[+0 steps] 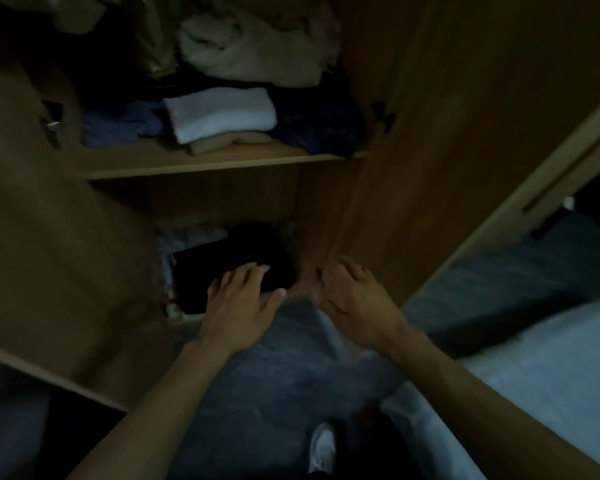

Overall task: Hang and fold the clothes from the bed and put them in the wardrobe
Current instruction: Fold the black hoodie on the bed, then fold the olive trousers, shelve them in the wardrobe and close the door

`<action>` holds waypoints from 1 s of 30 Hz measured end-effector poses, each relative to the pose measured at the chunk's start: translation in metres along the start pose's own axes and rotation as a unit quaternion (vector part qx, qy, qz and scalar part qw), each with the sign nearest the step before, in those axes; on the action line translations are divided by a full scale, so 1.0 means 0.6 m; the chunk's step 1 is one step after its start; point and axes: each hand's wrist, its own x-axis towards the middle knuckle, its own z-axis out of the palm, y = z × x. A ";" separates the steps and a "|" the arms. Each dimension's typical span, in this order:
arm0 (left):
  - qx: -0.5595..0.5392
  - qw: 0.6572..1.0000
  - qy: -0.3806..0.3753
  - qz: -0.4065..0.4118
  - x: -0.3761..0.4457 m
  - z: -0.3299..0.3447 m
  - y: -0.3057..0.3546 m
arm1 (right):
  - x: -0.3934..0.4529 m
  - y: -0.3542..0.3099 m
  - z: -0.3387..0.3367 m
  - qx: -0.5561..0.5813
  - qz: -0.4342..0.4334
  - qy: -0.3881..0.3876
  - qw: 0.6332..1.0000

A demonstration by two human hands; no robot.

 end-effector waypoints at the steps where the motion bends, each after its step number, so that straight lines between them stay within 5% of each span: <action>1: -0.005 1.000 -0.006 0.021 -0.007 0.006 0.021 | -0.033 0.006 -0.012 -0.003 0.022 0.009 1.000; 10: 0.037 0.975 -0.069 0.210 -0.077 0.085 0.247 | -0.292 0.116 -0.086 0.034 0.209 0.139 0.967; 23: 0.043 0.920 -0.115 0.373 -0.339 0.277 0.695 | -0.801 0.360 -0.128 0.102 0.351 0.252 0.896; 30: 0.044 0.866 -0.164 0.471 -0.484 0.413 0.905 | -1.081 0.442 -0.116 0.123 0.454 0.309 0.826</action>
